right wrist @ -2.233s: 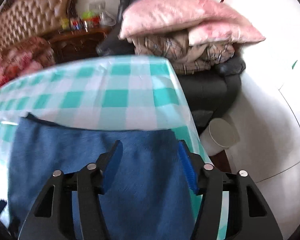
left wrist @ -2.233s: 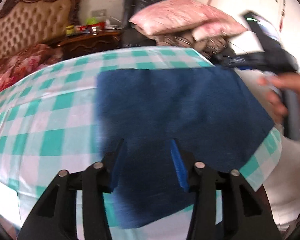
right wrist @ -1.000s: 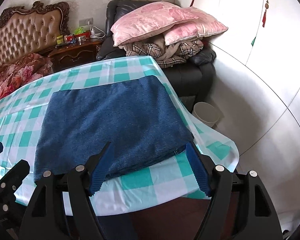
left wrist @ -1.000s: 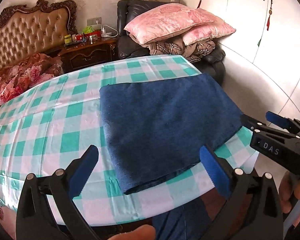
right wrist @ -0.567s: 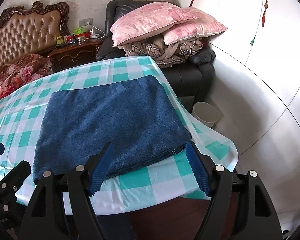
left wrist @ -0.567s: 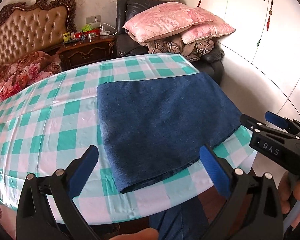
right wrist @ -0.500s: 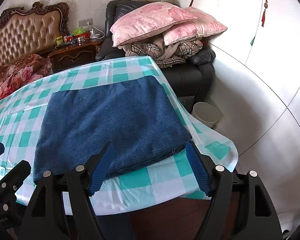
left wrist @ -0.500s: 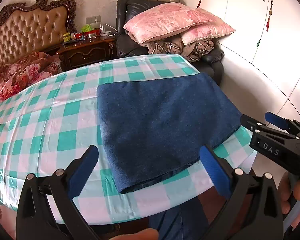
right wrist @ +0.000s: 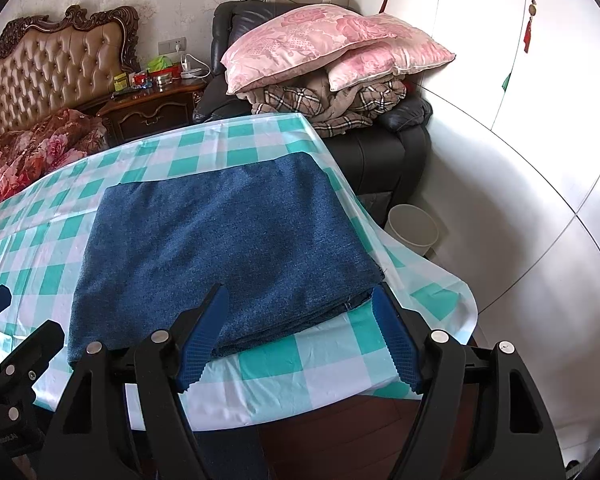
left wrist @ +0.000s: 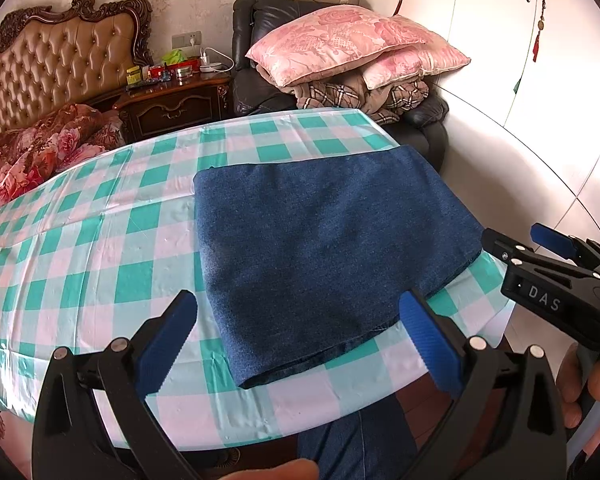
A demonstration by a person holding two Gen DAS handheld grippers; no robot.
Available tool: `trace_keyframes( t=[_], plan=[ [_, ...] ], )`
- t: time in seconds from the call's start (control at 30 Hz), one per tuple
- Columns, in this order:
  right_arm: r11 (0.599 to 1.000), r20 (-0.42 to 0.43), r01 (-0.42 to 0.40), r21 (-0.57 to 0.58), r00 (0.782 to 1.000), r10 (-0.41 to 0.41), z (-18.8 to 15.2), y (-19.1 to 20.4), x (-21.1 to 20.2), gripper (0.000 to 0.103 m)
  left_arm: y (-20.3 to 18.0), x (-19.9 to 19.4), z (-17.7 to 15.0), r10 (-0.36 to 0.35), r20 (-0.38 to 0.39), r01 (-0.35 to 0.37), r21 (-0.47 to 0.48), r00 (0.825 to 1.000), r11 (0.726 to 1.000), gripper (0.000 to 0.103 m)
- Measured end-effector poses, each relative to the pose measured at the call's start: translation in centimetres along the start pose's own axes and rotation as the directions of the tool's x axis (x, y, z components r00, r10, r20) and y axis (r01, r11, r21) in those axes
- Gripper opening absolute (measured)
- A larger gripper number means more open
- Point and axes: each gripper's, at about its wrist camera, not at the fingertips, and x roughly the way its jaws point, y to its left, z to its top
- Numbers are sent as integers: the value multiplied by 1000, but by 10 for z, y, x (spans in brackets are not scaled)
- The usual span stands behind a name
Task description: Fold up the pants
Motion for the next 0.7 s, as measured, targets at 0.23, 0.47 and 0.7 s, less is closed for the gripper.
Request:
trace_keyframes(
  t=[0.23,0.47,0.7],
  plan=[
    [1000,0,-1,0,1000,1,0,0,0,72,0,0,1,-1,-1,1,1,1000,1000,101],
    [1000,-1,-2,-1,1000,2,0,0,0,72,0,0,0,-2,-1,2,0,1000,1000,101],
    [1000,-1,-3,0,1000,3,0,1,0,72,0,0,1,-1,-1,1,0,1000,1000,101]
  ],
)
